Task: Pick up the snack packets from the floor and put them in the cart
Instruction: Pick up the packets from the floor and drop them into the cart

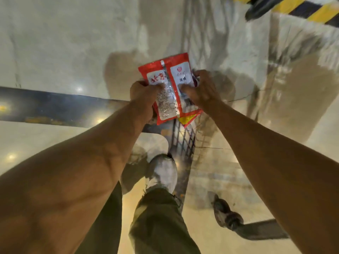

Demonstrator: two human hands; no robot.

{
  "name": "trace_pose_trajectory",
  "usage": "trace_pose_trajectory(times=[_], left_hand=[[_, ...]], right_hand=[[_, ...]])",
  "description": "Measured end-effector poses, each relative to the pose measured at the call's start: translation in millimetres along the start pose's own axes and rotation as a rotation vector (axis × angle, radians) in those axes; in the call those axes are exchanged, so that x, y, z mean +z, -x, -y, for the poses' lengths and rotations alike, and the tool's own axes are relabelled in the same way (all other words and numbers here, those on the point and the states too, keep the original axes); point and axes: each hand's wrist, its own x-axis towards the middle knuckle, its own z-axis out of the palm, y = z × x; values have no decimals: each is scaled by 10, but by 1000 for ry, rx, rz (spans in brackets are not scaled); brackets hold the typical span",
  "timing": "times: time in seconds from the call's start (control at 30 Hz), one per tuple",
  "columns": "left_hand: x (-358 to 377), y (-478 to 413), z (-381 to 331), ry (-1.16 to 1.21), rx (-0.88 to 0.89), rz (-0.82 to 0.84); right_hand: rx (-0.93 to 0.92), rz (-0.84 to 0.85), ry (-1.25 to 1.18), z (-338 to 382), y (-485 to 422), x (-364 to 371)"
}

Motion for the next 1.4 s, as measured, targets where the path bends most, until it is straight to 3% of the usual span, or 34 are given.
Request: trace_pose_trajectory(times=[0.3, 0.47, 0.6, 0.83, 1.17, 1.4], left_hand=[[-717, 373, -125, -57, -87, 330], [-1163, 940, -407, -12, -9, 314], [-1626, 1608, -844, -4, 101, 420], [-2141, 3249, -1849, 23, 272, 471], [-2690, 6144, -2946, 62, 332, 441], [-2910, 7731, -3105, 55, 442, 450]], right_hand=[[146, 384, -609, 5, 569, 157], [142, 376, -805, 412, 1179, 56], [104, 412, -903, 941, 1784, -243], [47, 494, -1113, 1756, 3001, -1066], [-59, 433, -1392, 2722, 5269, -2785], [-71, 257, -1354, 2787, 6715, -3704]])
